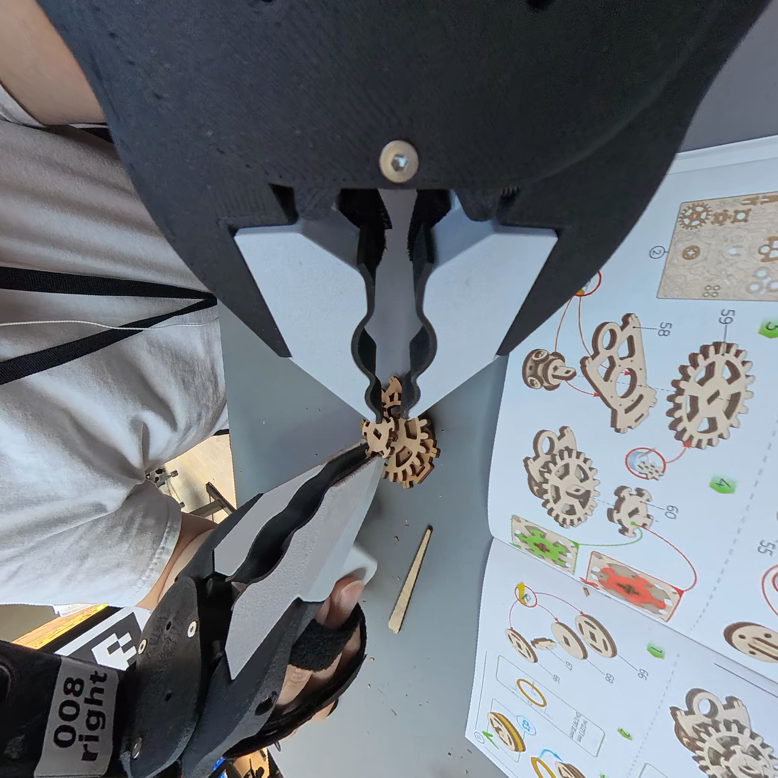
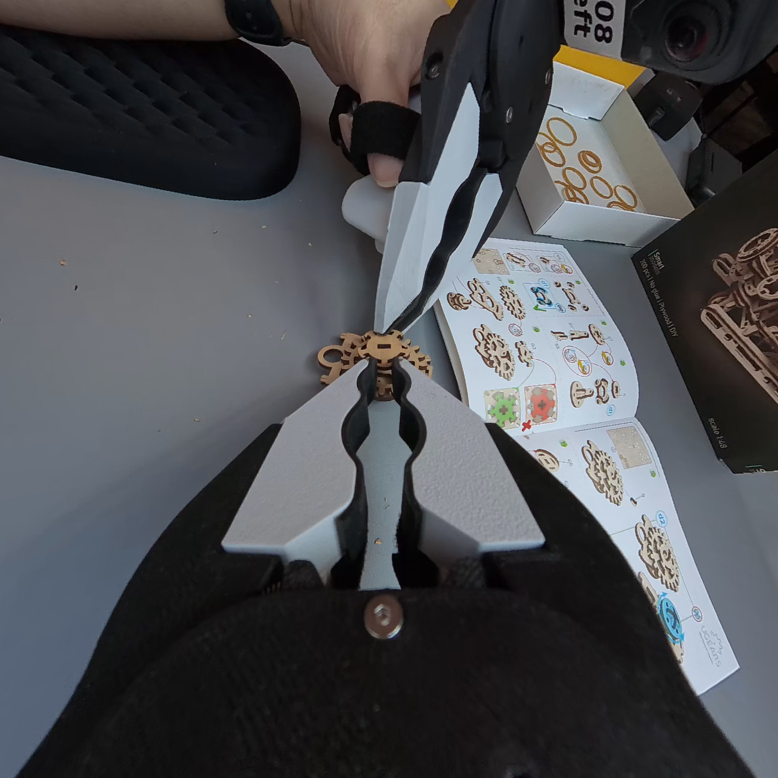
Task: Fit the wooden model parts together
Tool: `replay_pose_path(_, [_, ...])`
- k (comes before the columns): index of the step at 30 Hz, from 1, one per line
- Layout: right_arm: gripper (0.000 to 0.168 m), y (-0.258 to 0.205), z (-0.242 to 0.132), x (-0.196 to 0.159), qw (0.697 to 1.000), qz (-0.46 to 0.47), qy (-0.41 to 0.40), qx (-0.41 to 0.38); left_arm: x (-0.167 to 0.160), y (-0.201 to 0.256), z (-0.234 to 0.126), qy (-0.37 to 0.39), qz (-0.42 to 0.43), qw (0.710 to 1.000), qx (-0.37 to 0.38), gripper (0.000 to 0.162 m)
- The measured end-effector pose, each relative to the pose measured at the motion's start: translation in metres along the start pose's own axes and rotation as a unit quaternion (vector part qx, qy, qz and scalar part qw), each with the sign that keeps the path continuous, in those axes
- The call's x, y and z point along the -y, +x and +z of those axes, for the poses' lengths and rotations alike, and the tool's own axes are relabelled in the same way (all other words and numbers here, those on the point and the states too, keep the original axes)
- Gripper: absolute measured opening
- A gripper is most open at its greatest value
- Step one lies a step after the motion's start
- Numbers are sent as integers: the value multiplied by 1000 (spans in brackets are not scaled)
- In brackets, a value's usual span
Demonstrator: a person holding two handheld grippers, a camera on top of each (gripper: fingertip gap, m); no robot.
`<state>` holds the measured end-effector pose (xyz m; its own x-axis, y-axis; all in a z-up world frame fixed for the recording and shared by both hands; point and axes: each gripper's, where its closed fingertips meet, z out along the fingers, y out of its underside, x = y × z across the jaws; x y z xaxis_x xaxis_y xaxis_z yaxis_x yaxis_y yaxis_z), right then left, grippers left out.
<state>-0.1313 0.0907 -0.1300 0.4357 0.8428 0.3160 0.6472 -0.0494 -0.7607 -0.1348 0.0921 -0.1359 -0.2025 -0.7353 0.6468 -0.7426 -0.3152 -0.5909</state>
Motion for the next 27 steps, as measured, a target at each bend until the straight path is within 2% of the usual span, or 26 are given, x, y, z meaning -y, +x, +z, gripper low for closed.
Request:
replay_pose_path(8, [5,0,-1,2,1000,-7,0,-6,1,0,0,1,0,1000,1,7])
replay_pose_path(16, [5,1,-4,6,1000,-7,9,-13,6,-2,-5,22,-10,1000,3,15])
replay_pose_path(27, [5,0,-2,3,1000,-16,-1,-14,5,-3,-7,23,-8,1000,5,9])
